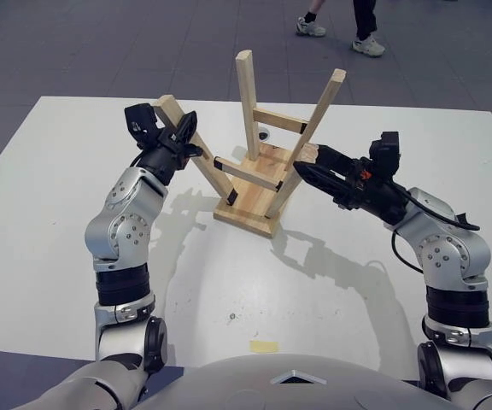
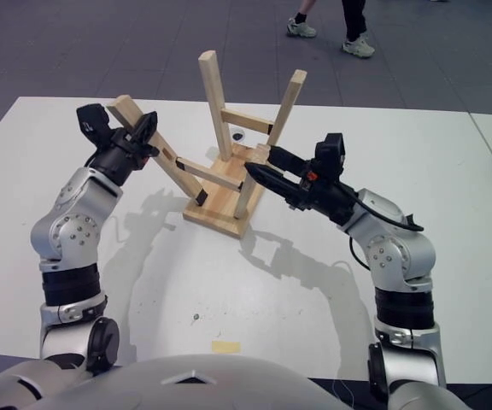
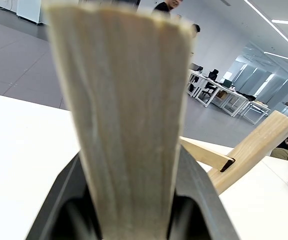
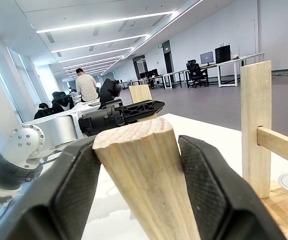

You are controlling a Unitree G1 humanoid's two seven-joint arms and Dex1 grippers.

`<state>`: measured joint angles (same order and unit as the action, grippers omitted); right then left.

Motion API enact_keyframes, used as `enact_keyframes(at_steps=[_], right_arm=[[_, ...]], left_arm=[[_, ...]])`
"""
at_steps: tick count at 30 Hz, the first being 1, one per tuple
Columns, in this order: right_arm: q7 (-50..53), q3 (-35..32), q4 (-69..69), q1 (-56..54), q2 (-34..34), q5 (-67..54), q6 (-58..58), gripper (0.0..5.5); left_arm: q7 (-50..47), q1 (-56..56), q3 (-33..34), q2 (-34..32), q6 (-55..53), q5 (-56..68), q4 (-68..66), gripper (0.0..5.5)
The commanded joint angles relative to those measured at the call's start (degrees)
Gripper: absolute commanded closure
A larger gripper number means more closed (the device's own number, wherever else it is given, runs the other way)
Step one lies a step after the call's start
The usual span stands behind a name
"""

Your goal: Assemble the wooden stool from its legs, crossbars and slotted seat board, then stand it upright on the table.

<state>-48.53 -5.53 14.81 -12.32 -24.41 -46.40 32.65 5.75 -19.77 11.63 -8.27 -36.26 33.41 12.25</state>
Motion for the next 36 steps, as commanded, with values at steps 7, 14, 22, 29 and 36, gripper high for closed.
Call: enact_keyframes(at_steps=[7, 14, 22, 29, 36], right_arm=[[1.40, 0.20, 0.05, 1.16, 1.15, 0.45, -0.89, 3.02], [2.01, 0.78, 0.43, 1.57, 1.60, 0.85, -1.37, 3.02], [2.87, 1.46, 1.06, 2.57, 1.53, 1.57, -1.93, 3.02], [2.22, 12.48, 1.17, 2.75, -6.51, 18.43, -5.47, 3.30], [5.38, 7.14, 2.83, -0.21, -3.61, 10.83, -3.37, 3.41]], left_arm=[[-1.77, 2.59, -3.32, 2.46, 8.07, -7.46, -1.90, 4.45], [1.16, 3.55, -6.55, 0.21, 10.26, -11.23, -2.76, 4.45], [5.38, 8.81, -9.02, -2.93, 9.80, -12.28, 0.09, 4.45], [4.66, 7.40, -9.05, -1.76, 9.84, -11.91, -0.27, 4.45], [5.24, 6.38, -9.39, -2.28, 10.45, -12.37, -1.02, 4.45]])
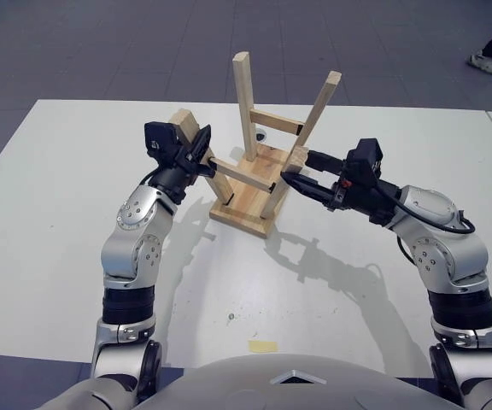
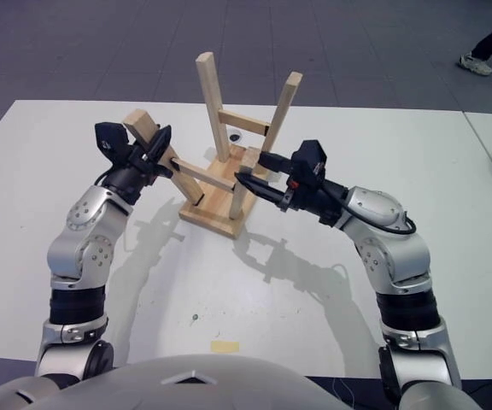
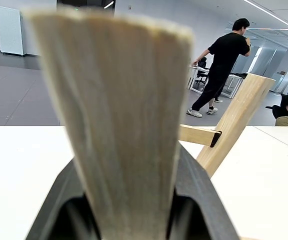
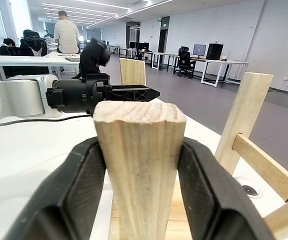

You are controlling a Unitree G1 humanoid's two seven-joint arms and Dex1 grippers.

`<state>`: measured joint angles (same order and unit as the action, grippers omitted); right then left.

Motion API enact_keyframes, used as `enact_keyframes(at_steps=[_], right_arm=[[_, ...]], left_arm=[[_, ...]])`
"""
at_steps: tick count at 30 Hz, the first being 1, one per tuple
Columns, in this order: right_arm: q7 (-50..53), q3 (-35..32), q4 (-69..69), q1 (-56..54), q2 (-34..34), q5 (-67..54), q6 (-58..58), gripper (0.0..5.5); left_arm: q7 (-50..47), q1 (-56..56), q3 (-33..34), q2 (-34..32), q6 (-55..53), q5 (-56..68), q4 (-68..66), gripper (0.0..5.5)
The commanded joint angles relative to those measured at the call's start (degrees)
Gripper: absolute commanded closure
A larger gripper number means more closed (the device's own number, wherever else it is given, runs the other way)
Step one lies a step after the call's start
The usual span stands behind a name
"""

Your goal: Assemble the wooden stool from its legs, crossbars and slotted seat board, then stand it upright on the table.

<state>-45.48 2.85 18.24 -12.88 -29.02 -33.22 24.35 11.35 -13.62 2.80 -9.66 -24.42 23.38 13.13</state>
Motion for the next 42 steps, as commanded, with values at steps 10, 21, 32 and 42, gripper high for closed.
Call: enact_keyframes(at_steps=[10, 21, 32, 42], right_arm=[[7.49, -14.74, 3.57, -6.96, 3.05, -30.21, 16.64, 1.54], [8.04, -16.22, -9.18, -14.95, 0.05, -33.43, 18.79, 0.10], [-3.53, 1.11, -12.85, -11.24, -0.34, -13.67, 15.75, 0.10], [-1.58, 8.79, -24.10, -12.40, 5.16, 1.80, 9.90, 0.10]], left_arm=[[1.81, -1.57, -0.09, -2.01, -1.24, -1.68, -2.73, 4.45], [16.74, -1.05, -5.30, -5.69, -7.38, 7.25, 3.80, 4.45], [16.32, -2.15, -6.74, -4.90, -10.84, 7.74, 5.82, 4.45], [17.18, -2.06, -7.49, -5.54, -10.51, 6.74, 5.33, 4.45]])
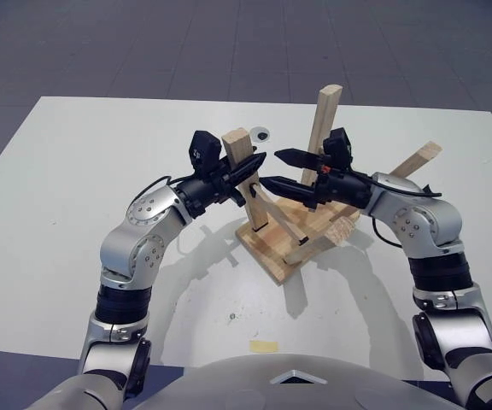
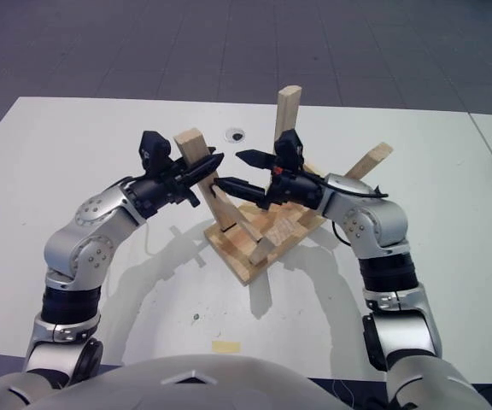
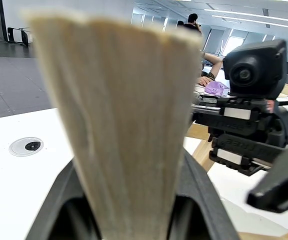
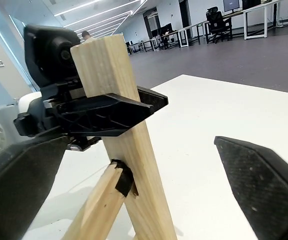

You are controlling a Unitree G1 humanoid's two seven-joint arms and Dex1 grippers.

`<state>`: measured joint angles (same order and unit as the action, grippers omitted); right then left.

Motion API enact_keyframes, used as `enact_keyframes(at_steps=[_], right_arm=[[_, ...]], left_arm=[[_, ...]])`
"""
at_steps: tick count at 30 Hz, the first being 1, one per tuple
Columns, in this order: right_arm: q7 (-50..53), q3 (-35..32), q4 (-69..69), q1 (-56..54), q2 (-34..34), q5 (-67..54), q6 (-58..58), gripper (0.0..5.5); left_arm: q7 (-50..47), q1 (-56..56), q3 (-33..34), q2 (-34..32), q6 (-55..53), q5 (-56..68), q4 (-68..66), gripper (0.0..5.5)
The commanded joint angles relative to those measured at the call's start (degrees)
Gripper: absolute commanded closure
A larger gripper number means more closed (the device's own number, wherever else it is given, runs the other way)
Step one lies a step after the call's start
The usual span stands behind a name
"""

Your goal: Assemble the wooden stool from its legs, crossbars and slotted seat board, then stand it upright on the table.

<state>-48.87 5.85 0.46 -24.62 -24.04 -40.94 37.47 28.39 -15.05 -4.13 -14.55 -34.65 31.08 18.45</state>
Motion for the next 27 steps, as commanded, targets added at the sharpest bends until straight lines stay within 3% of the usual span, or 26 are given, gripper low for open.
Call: enact_keyframes(at_steps=[1, 4, 8, 12, 15, 19, 23, 27], right_arm=[[2.99, 8.42, -9.04, -0.17, -0.32, 13.95, -4.30, 0.10], [3.33, 12.74, -11.26, 1.80, -2.03, 20.09, -6.21, 0.10], [3.98, 11.04, -9.74, 2.82, -1.42, 18.63, -7.06, 0.10], [-3.17, 1.35, 2.11, 4.52, -1.68, 1.65, -2.41, 0.10], [-3.43, -11.56, 11.18, 3.56, -3.50, -18.08, 5.79, 0.10], [9.92, -24.25, 13.17, -2.34, -1.74, -29.11, 3.11, 0.10], [20.45, -26.43, 18.07, -3.60, 0.22, -31.31, 1.29, 0.10], [25.33, -26.10, 20.87, -2.59, 1.71, -31.48, 0.41, 0.10]], left_arm=[[0.17, -0.66, -0.63, -0.63, -0.33, -0.95, 0.07, 4.45], [0.25, -0.73, -0.79, -0.76, -0.38, -1.10, 0.19, 4.45], [0.37, -0.51, -0.79, -1.32, -0.10, -1.77, -0.22, 4.45], [0.12, 1.55, -1.80, -2.13, 0.44, -3.47, 0.13, 4.45], [-1.16, 3.81, -0.09, -2.25, 1.37, -4.22, -0.31, 4.45], [-3.53, 7.05, -0.48, -2.79, 5.67, -8.50, -0.04, 4.45], [-1.78, 10.97, -4.66, -5.47, 11.88, -13.66, 2.29, 4.44], [-2.81, 10.91, -4.60, -5.37, 12.62, -13.06, 2.87, 4.38]])
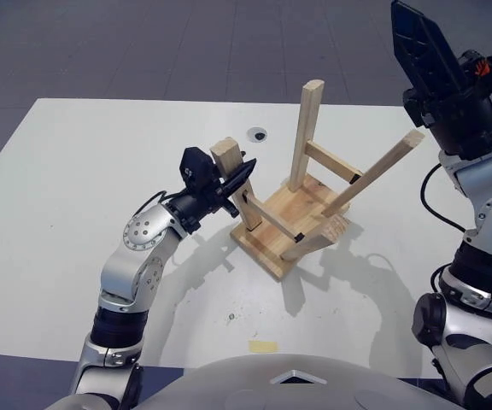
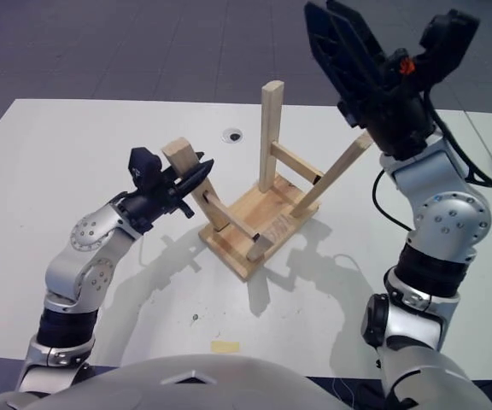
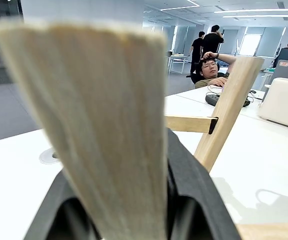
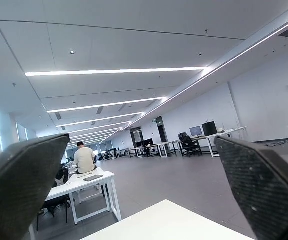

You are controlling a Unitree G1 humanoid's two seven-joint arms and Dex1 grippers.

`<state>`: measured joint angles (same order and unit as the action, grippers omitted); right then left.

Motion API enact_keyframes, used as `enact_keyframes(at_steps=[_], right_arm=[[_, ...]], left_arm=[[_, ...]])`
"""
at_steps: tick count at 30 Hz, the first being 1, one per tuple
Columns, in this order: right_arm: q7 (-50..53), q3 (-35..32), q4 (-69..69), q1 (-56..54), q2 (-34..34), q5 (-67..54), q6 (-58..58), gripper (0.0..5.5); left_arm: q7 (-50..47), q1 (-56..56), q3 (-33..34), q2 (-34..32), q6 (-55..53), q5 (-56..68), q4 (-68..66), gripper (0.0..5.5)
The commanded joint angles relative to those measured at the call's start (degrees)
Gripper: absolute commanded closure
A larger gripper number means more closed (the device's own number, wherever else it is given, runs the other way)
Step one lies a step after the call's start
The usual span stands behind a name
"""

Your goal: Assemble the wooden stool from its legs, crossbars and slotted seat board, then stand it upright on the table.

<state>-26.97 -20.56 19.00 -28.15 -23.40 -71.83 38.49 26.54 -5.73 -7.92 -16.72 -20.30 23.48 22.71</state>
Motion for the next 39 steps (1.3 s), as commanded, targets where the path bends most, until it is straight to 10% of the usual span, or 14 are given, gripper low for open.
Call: enact_keyframes(at_steps=[1, 20, 24, 30, 39], right_arm=[[4.21, 0.33, 2.35, 1.13, 1.36, -0.15, -1.00, 0.10], [6.21, 2.69, 3.14, 3.23, 3.36, 0.35, -3.25, 0.10], [6.99, 3.66, 3.58, 2.09, 4.58, 0.10, -3.85, 0.10], [6.87, 6.86, 5.92, 5.55, 4.66, 2.20, -3.18, 0.10], [5.18, 9.92, 9.31, 8.01, 4.56, 0.03, -1.97, 0.10]], left_arm=[[-1.67, 0.99, -0.29, -2.87, -1.77, -5.18, -1.60, 4.38], [-18.22, -33.77, 24.33, 1.47, -18.35, 30.92, -1.07, 1.63], [-16.14, -41.68, 21.94, 0.38, -16.31, 27.57, -7.22, 0.94], [-4.51, -21.05, -0.54, -5.79, -14.14, 10.46, -5.35, 0.13], [-6.38, -20.61, 2.08, -1.08, -13.58, 8.41, -5.88, 0.13]])
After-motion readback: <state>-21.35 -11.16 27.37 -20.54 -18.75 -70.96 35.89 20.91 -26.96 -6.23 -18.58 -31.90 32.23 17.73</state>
